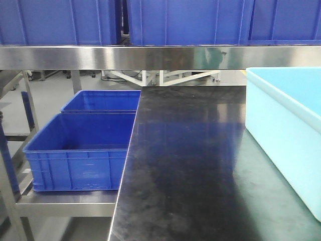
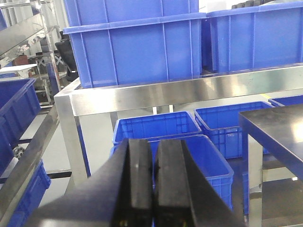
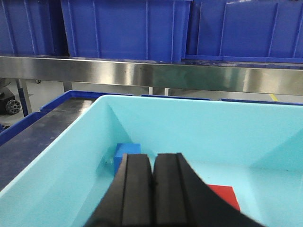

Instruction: Pick red cube and place on left shelf

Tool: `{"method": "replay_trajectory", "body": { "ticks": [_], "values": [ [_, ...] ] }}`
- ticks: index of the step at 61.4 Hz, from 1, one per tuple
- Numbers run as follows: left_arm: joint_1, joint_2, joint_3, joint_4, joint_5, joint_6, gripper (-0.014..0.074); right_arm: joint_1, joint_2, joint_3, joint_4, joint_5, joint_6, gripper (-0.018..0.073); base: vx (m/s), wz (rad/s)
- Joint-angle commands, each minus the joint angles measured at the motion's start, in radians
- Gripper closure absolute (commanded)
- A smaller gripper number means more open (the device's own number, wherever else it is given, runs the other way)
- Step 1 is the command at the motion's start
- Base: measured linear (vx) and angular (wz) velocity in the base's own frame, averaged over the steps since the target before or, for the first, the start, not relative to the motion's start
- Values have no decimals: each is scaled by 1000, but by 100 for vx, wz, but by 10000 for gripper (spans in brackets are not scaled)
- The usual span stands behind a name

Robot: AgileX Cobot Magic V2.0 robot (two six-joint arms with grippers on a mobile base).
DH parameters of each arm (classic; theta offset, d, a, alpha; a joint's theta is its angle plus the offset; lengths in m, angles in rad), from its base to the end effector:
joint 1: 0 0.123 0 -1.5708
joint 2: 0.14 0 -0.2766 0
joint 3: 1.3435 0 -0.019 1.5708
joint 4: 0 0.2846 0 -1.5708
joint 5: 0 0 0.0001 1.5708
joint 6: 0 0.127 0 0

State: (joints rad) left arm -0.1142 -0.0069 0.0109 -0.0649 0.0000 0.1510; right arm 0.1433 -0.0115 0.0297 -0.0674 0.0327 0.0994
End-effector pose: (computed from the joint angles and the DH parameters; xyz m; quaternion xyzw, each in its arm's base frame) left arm 0.1336 -0.0153 0.2128 0.0677 0.6737 -0.0103 0.7359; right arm 0.1339 0.0190 0.2016 -0.0378 0.6931 0.0623 0.7172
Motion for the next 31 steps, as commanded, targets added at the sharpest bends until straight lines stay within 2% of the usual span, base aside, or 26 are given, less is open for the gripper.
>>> {"method": "replay_trajectory", "body": {
  "ticks": [1, 31],
  "values": [
    [-6, 8, 22, -2, -84, 2, 491, -5, -16, -25, 2, -91, -6, 503, 0, 0],
    [-6, 8, 22, -2, -84, 2, 491, -5, -16, -25, 2, -91, -6, 503, 0, 0]
  ]
}}
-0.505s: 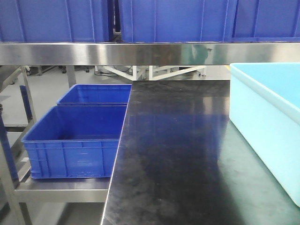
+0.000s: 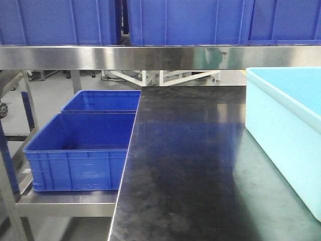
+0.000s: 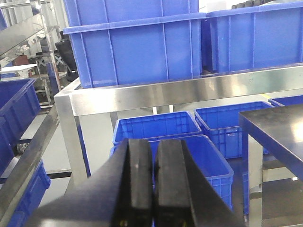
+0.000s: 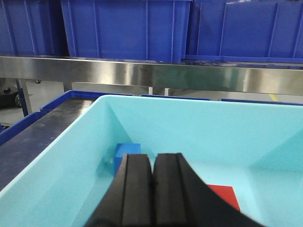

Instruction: Pick red cube and place on left shelf

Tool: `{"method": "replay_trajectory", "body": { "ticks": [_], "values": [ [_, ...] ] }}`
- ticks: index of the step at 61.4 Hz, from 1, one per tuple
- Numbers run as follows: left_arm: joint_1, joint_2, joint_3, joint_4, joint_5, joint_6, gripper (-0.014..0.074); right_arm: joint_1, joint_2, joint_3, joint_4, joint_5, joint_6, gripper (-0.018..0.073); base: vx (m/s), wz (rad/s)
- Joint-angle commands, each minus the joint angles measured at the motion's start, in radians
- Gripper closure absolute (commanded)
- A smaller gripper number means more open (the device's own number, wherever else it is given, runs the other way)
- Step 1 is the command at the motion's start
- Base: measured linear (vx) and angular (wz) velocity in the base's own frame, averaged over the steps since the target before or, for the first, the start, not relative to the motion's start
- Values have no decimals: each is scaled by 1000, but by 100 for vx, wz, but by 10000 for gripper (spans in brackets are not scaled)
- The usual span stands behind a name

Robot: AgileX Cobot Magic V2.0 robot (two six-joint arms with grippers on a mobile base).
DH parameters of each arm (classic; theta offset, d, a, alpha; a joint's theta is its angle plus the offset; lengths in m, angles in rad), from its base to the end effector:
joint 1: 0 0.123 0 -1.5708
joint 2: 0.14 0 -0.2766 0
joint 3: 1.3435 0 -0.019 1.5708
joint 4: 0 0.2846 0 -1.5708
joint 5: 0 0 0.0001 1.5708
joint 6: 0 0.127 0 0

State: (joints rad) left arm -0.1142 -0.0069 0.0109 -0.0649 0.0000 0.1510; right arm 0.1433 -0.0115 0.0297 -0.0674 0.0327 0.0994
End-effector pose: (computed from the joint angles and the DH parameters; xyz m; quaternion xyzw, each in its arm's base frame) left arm 0.1336 -0.0153 0.2128 0.0677 0.6737 -0.0103 0.7359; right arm 0.1339 0.0190 0.2016 -0.0378 0.6931 0.0623 0.7172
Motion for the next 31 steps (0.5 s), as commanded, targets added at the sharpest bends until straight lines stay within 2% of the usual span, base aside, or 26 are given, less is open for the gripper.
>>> {"method": "replay_trajectory", "body": {
  "ticks": [1, 31],
  "values": [
    [-6, 8, 22, -2, -84, 2, 491, -5, -16, -25, 2, -91, -6, 503, 0, 0],
    [-6, 8, 22, -2, -84, 2, 491, -5, -16, -25, 2, -108, -6, 503, 0, 0]
  ]
}}
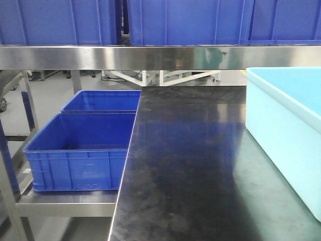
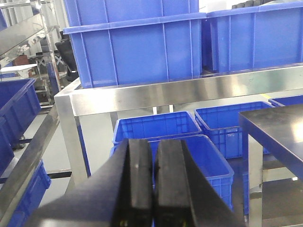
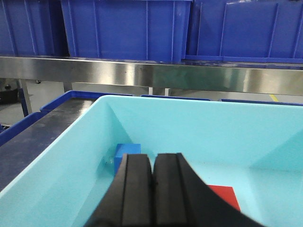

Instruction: Pick red cube and place on left shelf

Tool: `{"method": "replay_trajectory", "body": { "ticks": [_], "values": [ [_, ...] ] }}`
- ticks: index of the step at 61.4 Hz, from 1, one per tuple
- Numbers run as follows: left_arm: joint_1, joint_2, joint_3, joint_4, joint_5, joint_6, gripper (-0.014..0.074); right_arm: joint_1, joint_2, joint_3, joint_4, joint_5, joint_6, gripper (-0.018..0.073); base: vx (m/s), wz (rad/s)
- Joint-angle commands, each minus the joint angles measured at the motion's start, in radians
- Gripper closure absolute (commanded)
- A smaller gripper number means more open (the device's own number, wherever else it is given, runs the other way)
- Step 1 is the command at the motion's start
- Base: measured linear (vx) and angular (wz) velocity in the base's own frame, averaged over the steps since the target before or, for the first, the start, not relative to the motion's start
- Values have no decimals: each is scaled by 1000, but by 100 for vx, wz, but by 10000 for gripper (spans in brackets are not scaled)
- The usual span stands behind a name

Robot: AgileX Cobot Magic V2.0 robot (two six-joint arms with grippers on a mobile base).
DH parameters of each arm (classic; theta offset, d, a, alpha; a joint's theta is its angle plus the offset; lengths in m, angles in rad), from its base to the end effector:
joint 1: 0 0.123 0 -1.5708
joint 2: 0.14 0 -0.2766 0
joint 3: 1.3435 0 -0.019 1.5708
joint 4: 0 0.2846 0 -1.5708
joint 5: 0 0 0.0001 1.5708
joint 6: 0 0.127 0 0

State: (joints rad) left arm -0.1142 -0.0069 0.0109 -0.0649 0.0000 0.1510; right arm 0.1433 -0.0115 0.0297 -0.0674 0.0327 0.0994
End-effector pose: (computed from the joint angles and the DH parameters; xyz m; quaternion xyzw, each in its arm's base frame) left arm 0.1336 -0.0153 0.2128 0.0677 0.6737 -0.0103 0.7359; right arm 0.1339 0.0190 0.2016 -0.0378 0.6931 0.0623 0.7172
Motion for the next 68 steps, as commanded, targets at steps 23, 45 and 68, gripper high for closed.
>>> {"method": "replay_trajectory", "body": {
  "ticks": [23, 45, 68],
  "values": [
    [-6, 8, 22, -2, -84, 2, 491, -5, 33, -69, 5, -169, 0, 503, 0, 0],
    [-6, 8, 22, -2, -84, 2, 491, -5, 473, -475, 3, -43, -1, 503, -1, -4],
    [-6, 8, 22, -2, -84, 2, 491, -5, 832, -813, -146, 489, 0, 490, 0, 0]
  ]
}}
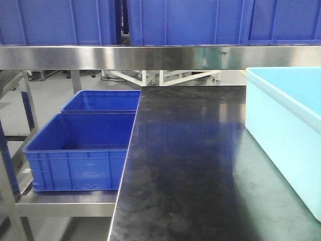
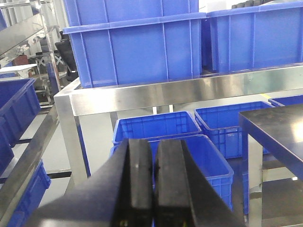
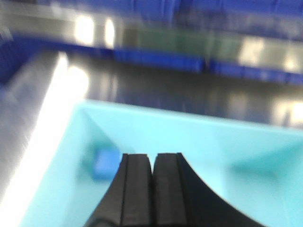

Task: Pick red cube and place on left shelf
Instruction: 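Close the right gripper on the red cube and lift it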

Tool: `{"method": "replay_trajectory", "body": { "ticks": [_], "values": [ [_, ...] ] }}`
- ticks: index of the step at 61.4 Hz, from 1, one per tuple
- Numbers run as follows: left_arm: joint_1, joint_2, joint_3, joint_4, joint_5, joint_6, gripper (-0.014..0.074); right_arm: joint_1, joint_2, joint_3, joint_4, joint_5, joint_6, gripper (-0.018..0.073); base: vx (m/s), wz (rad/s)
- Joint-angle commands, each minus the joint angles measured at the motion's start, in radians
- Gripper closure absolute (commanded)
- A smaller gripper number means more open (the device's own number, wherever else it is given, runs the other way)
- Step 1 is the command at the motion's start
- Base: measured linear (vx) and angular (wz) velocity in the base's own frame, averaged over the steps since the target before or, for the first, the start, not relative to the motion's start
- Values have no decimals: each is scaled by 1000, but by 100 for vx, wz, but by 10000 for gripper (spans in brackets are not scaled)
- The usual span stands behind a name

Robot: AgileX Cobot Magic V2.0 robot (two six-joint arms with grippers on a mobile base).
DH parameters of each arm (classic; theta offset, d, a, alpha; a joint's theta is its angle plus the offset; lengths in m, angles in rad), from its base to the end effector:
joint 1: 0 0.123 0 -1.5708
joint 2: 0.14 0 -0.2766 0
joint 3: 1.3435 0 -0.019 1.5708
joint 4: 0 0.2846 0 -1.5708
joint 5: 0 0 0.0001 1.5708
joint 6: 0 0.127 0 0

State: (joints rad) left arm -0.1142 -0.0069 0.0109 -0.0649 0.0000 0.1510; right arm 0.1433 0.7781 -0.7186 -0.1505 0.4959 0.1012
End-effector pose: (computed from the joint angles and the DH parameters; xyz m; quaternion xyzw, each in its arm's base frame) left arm 0.1336 -0.0153 0.2128 0.0677 0.6737 -0.0103 0.7359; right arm 0.2282 0.0238 0.3129 -0.0555 0.8484 -0.0009 0.5264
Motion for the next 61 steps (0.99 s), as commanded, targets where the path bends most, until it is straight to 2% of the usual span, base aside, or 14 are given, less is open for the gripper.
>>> {"method": "replay_trajectory", "body": {
  "ticks": [1, 4, 7, 14, 19, 31, 49, 61],
  "values": [
    [-6, 8, 22, -2, -84, 2, 491, -5, 55, -67, -73, 34, -2, 482, 0, 0],
    [-6, 8, 22, -2, -84, 2, 491, -5, 78, -72, -96, 42, -2, 438, 0, 0],
    [-6, 8, 22, -2, -84, 2, 491, -5, 95, -72, -98, 41, -2, 355, 4, 24],
    [-6, 8, 22, -2, -84, 2, 491, -5, 131, -72, -98, 23, 0, 95, 1, 4],
    [-6, 8, 22, -2, -84, 2, 491, -6, 152, -72, -98, 17, 1, -20, 0, 0],
    [-6, 8, 22, -2, -84, 2, 491, -24, 190, -72, -98, 33, 23, -21, 0, 0],
    [-6, 8, 22, -2, -84, 2, 491, -176, 231, -72, -76, 65, 46, -21, 1, -5],
    [-6, 8, 22, -2, -84, 2, 491, -182, 304, -72, -57, 89, 46, -21, -1, 7]
  ]
}}
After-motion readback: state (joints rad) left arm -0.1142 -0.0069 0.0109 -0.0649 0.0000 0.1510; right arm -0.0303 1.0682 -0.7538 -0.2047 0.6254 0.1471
